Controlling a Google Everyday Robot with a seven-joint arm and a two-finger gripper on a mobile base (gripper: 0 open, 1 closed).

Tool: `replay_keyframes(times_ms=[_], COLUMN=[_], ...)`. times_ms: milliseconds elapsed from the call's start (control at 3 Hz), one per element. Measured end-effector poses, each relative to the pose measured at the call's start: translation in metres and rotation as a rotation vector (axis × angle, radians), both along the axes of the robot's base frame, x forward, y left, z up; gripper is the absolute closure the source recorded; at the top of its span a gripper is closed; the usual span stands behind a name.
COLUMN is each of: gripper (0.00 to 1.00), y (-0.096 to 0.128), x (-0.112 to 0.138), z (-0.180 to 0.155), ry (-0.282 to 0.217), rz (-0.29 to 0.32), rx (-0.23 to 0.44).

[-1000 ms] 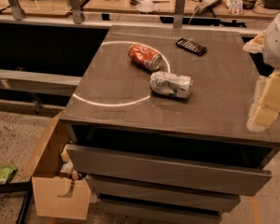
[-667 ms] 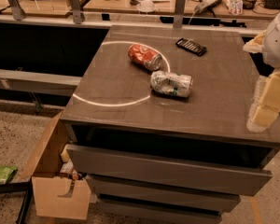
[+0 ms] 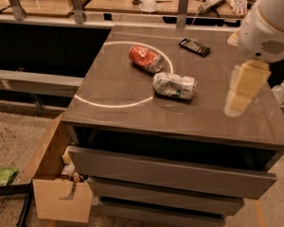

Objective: Place 7up can upright

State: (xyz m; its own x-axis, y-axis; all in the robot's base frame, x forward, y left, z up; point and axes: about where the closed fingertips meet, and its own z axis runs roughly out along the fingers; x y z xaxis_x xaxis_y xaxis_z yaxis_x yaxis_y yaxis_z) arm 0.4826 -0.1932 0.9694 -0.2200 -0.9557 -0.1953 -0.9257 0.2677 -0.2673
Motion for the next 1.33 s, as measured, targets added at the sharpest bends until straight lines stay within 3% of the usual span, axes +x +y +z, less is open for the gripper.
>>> replay_keyframes(times_ms=[1000, 1333], gripper=[0.0, 0.0], y=[0.068, 0.092], x=[0.11, 0.13], z=[-0.055, -0.079], ry=[0.092, 0.125], rz=[-0.072, -0.073], rx=[-0.016, 0.002])
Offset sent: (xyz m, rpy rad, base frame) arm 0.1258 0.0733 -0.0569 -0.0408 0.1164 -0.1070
